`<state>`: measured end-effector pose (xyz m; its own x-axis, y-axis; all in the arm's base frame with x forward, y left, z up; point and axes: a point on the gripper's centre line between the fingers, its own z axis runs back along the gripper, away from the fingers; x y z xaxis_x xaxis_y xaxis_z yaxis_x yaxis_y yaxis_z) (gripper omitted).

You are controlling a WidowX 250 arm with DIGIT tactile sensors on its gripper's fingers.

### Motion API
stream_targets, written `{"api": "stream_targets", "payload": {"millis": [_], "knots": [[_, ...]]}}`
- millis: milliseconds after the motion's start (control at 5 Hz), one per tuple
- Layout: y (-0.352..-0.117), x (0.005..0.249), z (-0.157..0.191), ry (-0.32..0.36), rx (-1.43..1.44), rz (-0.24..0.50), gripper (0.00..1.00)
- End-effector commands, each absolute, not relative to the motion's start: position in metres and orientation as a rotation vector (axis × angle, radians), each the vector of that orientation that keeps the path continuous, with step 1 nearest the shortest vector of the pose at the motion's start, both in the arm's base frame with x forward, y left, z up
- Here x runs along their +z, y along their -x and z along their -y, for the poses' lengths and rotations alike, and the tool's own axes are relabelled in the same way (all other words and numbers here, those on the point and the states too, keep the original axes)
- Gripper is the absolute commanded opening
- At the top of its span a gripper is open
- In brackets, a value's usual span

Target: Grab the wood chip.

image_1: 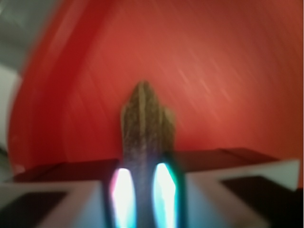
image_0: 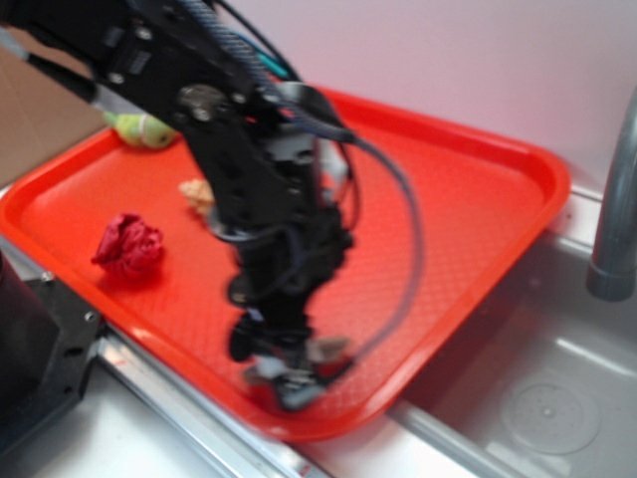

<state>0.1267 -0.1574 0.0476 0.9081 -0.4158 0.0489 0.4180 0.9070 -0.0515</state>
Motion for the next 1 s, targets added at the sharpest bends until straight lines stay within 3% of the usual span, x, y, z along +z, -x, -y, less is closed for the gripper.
{"api": "stream_targets", "payload": {"millis": [0, 400, 600, 800], "knots": [[-0.132, 0.071, 0.140, 0.097, -0.406, 0.083, 1.00], [-0.118, 0.043, 0.152, 0.137, -0.386, 0.006, 1.00], [-0.111, 0.021, 0.154, 0.118, -0.377, -0.078, 1.00], [-0.114, 0.018, 0.153, 0.118, -0.349, -0.088, 0.81]]}}
